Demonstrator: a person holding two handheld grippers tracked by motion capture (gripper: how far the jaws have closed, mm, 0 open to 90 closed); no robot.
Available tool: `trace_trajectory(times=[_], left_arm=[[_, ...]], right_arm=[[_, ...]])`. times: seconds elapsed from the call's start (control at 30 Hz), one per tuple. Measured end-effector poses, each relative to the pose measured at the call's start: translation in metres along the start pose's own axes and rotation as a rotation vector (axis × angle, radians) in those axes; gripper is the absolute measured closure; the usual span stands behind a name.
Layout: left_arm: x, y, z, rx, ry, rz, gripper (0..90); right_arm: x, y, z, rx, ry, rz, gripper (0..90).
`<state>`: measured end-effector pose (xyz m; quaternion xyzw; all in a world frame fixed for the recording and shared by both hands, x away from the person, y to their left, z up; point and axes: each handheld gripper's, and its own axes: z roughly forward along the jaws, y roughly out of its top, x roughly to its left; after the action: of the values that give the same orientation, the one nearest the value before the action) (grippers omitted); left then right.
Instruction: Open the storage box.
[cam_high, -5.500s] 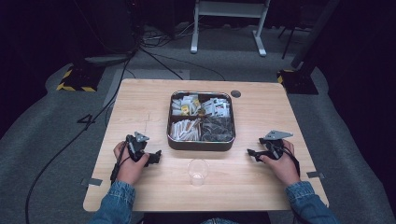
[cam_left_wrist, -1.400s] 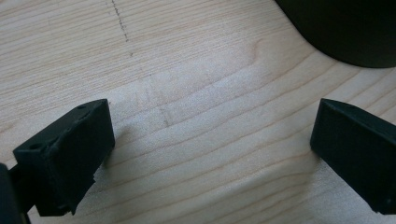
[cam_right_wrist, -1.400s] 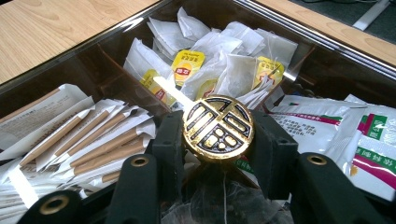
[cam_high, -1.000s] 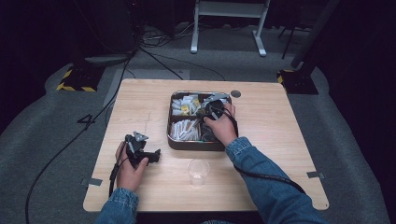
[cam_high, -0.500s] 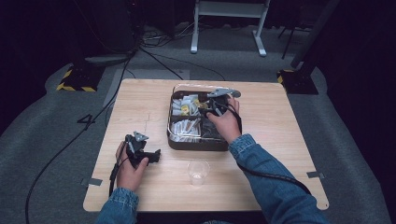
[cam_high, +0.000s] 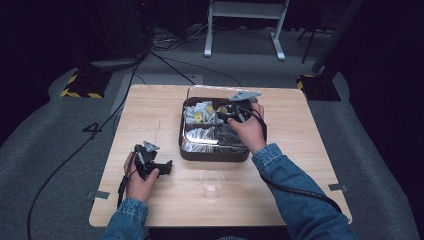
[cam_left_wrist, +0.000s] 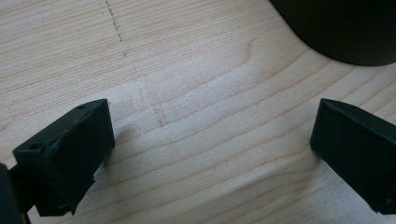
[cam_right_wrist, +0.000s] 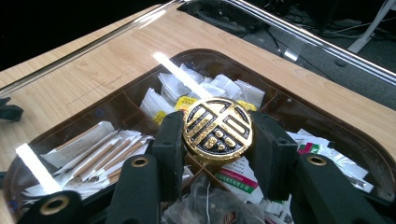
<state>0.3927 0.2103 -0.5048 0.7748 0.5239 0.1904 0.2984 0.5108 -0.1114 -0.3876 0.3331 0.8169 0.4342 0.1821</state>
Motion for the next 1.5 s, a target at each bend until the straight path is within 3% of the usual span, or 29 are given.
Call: trace_trajectory(times=[0.4,1.33,1.5], left_arm=[[0.000,0.000,0.000,0.000,-0.001,-0.002,0.1],[0.000,0.001,0.001,0.000,-0.017,0.007,0.0],[0.001,0.001,0.001,0.001,-0.017,0.010,0.0]], right_arm=[[-0.021,-0.014,-0.038,-0.007,-0.055,0.005,58.8],[-0.088,-0.063,-0.108,0.001,-0.170,0.150,58.8],[-0.098,-0.068,-0.117,0.002,-0.189,0.153,58.8]])
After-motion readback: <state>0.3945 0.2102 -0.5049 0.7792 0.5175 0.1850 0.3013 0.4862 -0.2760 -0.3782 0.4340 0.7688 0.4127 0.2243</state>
